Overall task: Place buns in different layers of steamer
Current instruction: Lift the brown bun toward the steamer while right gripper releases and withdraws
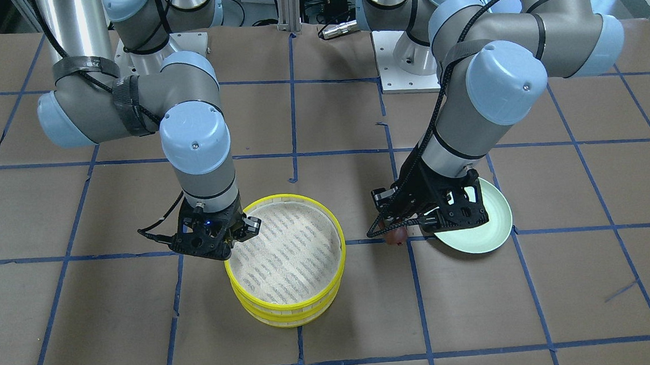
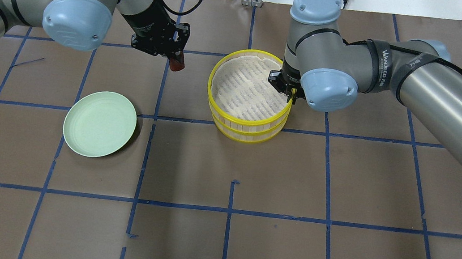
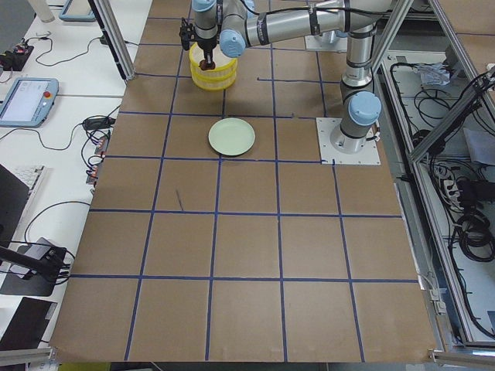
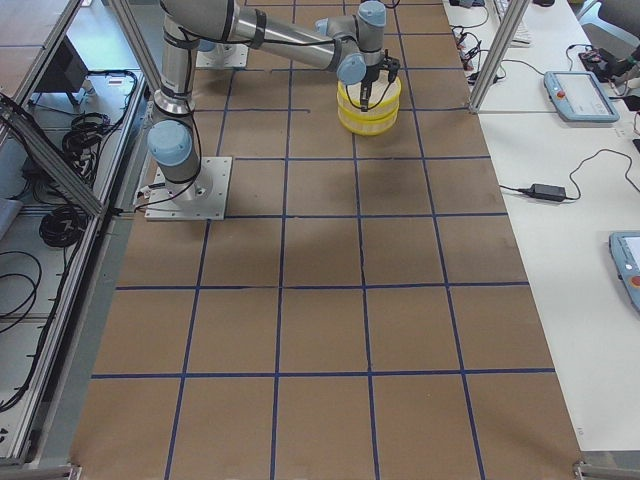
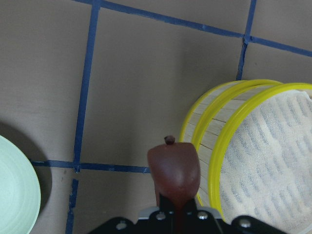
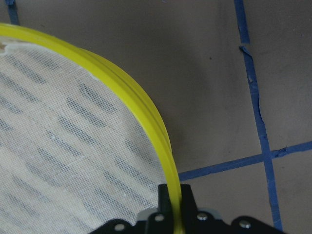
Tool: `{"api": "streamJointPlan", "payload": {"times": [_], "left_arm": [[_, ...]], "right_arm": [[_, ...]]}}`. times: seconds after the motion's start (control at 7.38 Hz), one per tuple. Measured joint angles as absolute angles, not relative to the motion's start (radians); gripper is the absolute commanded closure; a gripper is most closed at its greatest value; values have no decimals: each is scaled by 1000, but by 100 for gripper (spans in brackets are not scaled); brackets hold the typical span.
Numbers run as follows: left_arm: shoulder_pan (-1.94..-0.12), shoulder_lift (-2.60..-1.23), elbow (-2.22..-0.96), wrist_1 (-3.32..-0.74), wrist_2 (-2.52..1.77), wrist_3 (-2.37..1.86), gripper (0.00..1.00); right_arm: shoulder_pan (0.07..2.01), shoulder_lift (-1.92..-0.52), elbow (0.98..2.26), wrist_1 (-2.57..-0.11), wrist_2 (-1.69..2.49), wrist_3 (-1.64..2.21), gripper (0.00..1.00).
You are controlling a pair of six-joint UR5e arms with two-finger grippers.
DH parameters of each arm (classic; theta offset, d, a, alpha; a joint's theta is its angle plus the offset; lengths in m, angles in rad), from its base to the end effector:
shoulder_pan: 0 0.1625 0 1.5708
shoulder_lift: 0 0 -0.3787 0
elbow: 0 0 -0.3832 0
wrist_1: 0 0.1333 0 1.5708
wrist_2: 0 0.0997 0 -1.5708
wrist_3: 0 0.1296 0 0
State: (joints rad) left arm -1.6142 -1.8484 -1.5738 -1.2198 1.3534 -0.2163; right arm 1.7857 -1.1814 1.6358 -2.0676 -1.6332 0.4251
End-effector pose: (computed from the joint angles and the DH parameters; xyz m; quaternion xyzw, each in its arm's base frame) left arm -0.1863 -0.5728 0.3014 0.0820 -0.9901 0.0206 0.1120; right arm 0.2488 -0.5528 0.2196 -0.1055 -0.9937 0.0299 0.0229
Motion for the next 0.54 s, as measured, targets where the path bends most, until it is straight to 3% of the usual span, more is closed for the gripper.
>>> {"api": "streamJointPlan", "payload": {"times": [0.54], "left_arm": [[-1615,-1846,-1573,-1225,1354,-216,95]], "right_arm": [[1781,-1179,1631,-2069,-1635,423,81]]}}
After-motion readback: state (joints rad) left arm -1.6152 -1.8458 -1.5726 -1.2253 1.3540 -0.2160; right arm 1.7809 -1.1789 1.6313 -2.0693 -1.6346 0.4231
